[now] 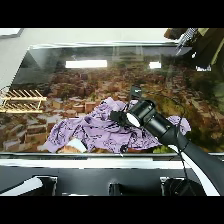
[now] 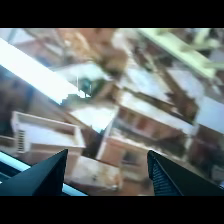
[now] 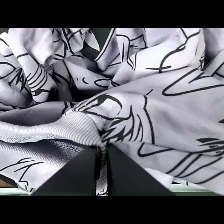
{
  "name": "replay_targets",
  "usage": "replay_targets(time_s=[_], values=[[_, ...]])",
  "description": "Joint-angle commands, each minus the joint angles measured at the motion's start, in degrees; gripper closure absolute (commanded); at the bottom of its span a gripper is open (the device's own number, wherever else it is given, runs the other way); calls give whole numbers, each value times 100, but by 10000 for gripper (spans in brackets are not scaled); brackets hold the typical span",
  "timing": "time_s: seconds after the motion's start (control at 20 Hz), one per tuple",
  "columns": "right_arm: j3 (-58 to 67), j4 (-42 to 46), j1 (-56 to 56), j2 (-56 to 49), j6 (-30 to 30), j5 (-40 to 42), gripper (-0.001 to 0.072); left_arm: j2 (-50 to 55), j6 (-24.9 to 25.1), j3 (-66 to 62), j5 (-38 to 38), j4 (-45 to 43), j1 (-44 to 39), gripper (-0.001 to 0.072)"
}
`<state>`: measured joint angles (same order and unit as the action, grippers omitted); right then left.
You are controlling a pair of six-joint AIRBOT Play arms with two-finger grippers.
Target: Fold the clothes and pants, and hang the long-sleeved shirts on hangers.
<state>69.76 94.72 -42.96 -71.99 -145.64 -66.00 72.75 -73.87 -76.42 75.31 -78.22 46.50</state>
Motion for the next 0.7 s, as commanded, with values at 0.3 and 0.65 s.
replay_targets(time_s=[0.3, 0.65], values=[[0, 4, -4, -4, -7, -466, 664, 1252, 2693, -382, -136, 778, 1823, 129], [0, 50, -2, -4, -11, -413, 664, 1705, 3110, -382, -804, 772, 2090, 129]])
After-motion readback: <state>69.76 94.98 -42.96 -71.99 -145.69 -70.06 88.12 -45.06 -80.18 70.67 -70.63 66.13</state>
